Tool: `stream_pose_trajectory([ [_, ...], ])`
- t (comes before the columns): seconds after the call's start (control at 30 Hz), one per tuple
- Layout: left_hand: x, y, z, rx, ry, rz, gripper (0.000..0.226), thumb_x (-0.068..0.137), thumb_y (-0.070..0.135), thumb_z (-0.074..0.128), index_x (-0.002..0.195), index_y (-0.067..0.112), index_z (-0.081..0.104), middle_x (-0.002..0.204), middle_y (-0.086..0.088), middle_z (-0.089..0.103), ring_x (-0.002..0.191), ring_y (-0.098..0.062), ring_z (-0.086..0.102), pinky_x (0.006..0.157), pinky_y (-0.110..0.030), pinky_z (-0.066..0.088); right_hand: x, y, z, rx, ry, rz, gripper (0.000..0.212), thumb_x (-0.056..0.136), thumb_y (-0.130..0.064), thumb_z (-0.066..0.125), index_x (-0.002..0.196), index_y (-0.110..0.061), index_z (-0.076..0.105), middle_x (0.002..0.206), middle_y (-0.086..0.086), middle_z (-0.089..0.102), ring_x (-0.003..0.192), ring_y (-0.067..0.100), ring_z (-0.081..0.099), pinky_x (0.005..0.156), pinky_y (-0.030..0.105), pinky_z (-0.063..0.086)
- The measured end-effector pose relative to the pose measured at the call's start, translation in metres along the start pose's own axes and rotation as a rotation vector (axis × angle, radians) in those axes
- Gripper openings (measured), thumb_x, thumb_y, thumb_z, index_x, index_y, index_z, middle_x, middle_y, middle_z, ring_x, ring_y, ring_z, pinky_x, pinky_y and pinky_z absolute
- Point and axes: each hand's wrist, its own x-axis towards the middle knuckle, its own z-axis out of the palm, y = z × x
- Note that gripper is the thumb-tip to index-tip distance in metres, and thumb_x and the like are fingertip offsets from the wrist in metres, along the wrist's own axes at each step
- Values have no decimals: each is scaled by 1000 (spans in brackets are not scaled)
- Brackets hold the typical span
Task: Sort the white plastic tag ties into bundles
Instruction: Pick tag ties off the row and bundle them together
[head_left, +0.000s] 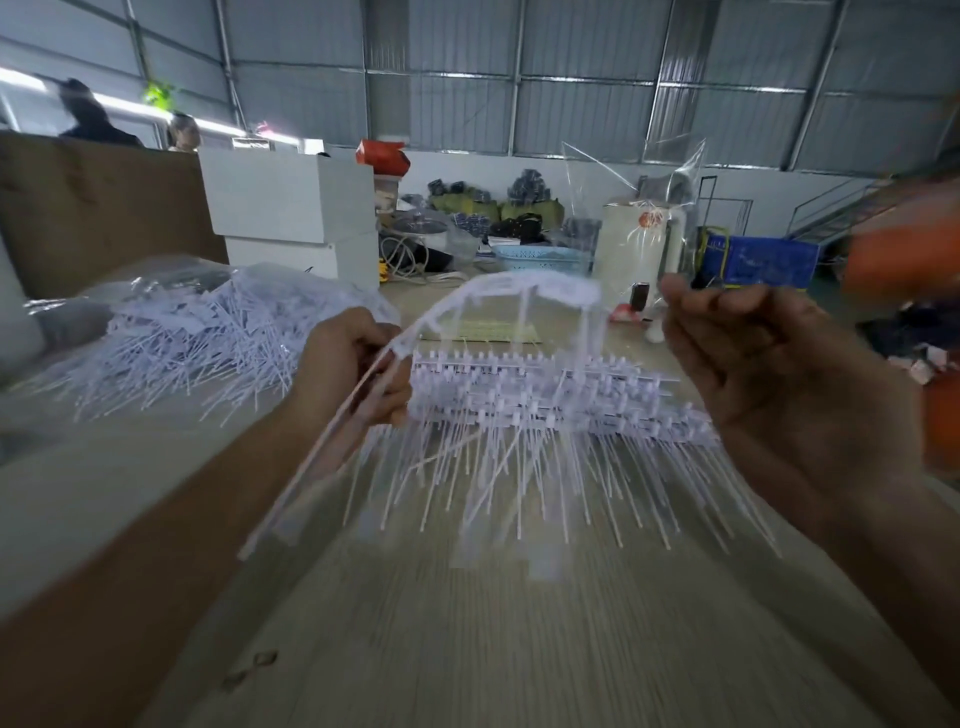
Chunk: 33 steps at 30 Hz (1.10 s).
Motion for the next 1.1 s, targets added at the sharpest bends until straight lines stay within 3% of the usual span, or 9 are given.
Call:
stream_pose_trajectory([
  [0.1, 3, -1, -13, 108, 43, -30, 18, 74, 15, 40, 61, 17, 26, 54, -4, 16, 34, -14, 16, 44, -26, 20, 4, -8, -5, -68, 47, -33, 16, 93, -24, 59, 93, -18, 74, 115, 5, 73, 129, 25, 58, 103, 34, 49],
  [0.2, 6, -8, -17, 216, 16, -48, 23, 85, 11, 34, 63, 15, 30, 54, -5, 19, 39, -16, 15, 59, -45, 8, -2, 4, -9, -565, 16, 34, 36, 89, -40, 67, 121, -23, 67, 132, 0, 65, 127, 18, 58, 105, 40, 49],
  [0.3, 8, -13, -9, 229, -38, -56, 25, 88, 10, 33, 67, 18, 24, 55, -6, 20, 37, -17, 19, 56, -46, 11, -14, 24, -6, -843, -342, 334, 41, 92, -34, 60, 133, -34, 59, 136, -16, 60, 126, 6, 57, 103, 29, 50],
  [0.4, 9, -9, -6, 132, 20, 35, 29, 91, 10, 35, 63, 17, 28, 51, -5, 24, 38, -17, 23, 50, -35, 23, -18, 28, -2, -868, -505, 397, 28, 95, -28, 60, 119, -17, 72, 117, 0, 73, 112, 17, 67, 94, 29, 52],
  [0.57, 6, 3, -12, -72, 56, 200, 53, 93, 8, 26, 43, 20, 42, 44, 3, 29, 36, -12, 27, 39, -17, 35, -8, 5, -10, -502, -336, 271, 41, 91, -42, 66, 123, -17, 68, 114, 7, 72, 105, 27, 70, 90, 35, 55],
  [0.73, 6, 2, -6, -65, -61, 227, 53, 92, 10, 27, 44, 20, 46, 46, 0, 29, 44, -18, 21, 45, -27, 30, -1, -6, -18, -35, -443, 297, 62, 94, -28, 66, 148, -12, 41, 127, 12, 63, 110, 21, 64, 84, 41, 57],
  [0.87, 10, 1, -19, 10, -22, 239, 51, 91, 9, 29, 45, 20, 47, 44, 1, 34, 39, -15, 28, 43, -22, 39, 0, -11, -31, -598, -286, 246, 60, 83, -34, 79, 139, -29, 56, 129, 3, 65, 108, 20, 68, 76, 38, 61],
  [0.93, 12, 1, -37, 238, 70, 278, 37, 87, 12, 37, 51, 15, 46, 44, -2, 37, 37, -18, 32, 47, -27, 38, 0, -13, -41, -853, -313, 286, 57, 79, -42, 80, 132, -39, 61, 125, -3, 68, 111, 19, 67, 85, 30, 59],
  [1.1, 16, -24, -56, 1356, 33, 388, 30, 84, 32, 35, 58, 18, 41, 53, -2, 47, 52, -21, 46, 57, -36, 41, -5, -1, -61, -1150, -600, 654, 59, 75, -59, 77, 130, -48, 59, 123, -28, 64, 113, -3, 61, 95, 20, 52],
])
